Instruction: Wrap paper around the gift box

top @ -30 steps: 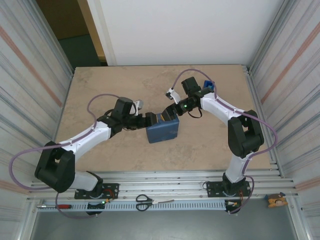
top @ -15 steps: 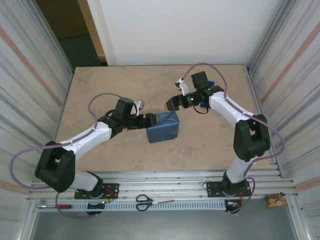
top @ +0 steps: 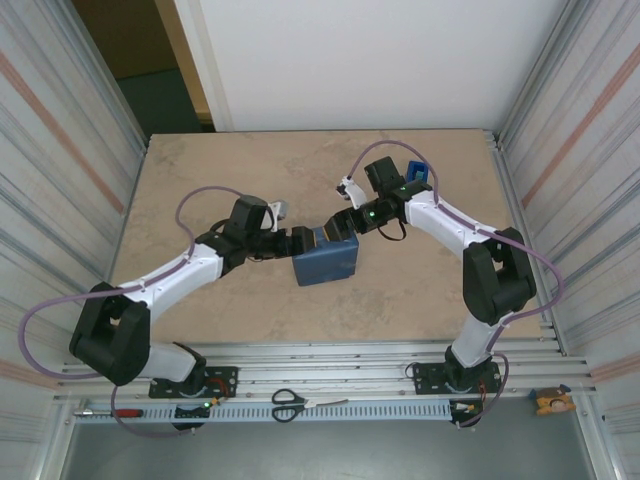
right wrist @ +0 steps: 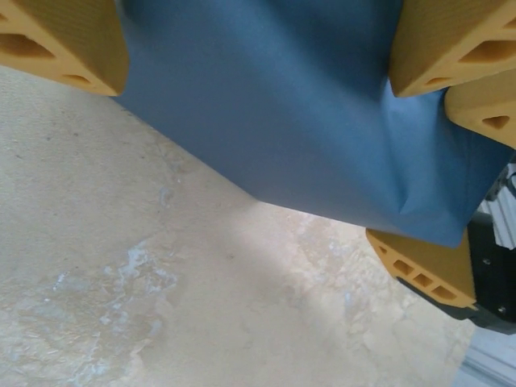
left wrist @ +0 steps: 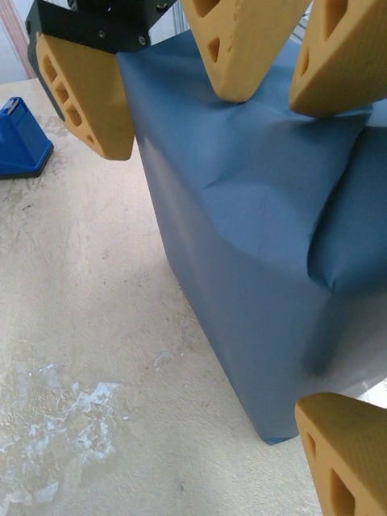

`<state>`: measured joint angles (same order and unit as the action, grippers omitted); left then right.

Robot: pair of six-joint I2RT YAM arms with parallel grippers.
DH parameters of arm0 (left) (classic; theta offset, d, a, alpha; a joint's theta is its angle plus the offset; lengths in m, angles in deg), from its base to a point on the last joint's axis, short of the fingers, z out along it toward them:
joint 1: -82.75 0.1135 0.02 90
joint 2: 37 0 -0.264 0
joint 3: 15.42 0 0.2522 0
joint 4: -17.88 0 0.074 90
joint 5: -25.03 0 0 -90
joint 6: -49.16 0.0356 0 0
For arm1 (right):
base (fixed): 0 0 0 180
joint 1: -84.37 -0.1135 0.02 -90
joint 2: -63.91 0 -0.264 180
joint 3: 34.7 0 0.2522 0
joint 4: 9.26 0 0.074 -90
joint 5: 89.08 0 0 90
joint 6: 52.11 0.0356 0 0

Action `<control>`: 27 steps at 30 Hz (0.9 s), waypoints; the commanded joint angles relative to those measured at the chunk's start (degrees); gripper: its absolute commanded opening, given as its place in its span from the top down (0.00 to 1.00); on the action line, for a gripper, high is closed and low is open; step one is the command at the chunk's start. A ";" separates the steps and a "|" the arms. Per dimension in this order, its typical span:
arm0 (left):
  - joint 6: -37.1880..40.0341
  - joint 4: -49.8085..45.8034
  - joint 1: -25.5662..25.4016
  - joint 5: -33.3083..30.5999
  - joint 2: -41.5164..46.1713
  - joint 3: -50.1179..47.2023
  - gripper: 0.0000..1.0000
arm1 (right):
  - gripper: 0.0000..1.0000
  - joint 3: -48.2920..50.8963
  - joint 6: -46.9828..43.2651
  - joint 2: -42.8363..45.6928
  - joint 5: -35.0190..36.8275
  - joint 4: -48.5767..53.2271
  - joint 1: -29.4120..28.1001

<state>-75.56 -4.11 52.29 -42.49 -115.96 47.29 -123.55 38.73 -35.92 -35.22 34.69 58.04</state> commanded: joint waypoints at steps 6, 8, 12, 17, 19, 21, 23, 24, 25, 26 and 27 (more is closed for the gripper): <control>-2.89 -0.32 3.44 5.72 1.78 0.92 0.07 | 0.20 3.06 -3.19 -0.28 2.40 4.20 1.28; -3.14 -0.16 3.48 6.48 0.83 1.81 0.06 | 0.20 3.11 -3.19 -0.18 2.30 4.00 1.28; -4.26 0.23 3.52 5.98 -0.94 2.64 0.06 | 0.20 3.19 -3.50 -0.21 2.20 3.99 1.30; -2.85 -1.09 3.09 6.26 -3.59 3.08 0.09 | 0.20 3.11 -3.50 -0.08 2.21 3.91 1.28; -1.88 -2.48 2.54 5.29 -4.54 2.91 0.12 | 0.19 2.72 -3.52 -0.01 2.13 3.82 1.33; -0.68 -4.18 1.84 4.19 -5.44 2.85 0.15 | 0.19 2.20 -3.35 0.19 1.95 3.58 1.30; -0.04 -4.51 1.42 3.93 -5.84 2.27 0.18 | 0.16 1.50 -2.86 0.45 1.85 3.09 1.37; 0.13 -4.68 1.24 3.72 -5.69 1.74 0.19 | 0.16 1.10 -2.45 0.66 2.08 2.80 1.37; 0.44 -4.89 1.12 3.19 -5.53 1.18 0.20 | 0.15 0.62 -1.81 1.01 2.29 2.19 1.50; 0.67 -4.78 1.10 3.03 -5.29 0.56 0.20 | 0.14 0.24 -0.98 1.64 2.30 1.46 1.83; 0.84 -4.65 1.10 3.01 -5.12 0.18 0.20 | 0.13 -0.02 -0.21 2.15 2.51 0.71 2.10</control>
<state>-77.51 -3.95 54.50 -37.82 -119.98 49.63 -122.81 37.59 -35.55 -36.11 34.32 59.05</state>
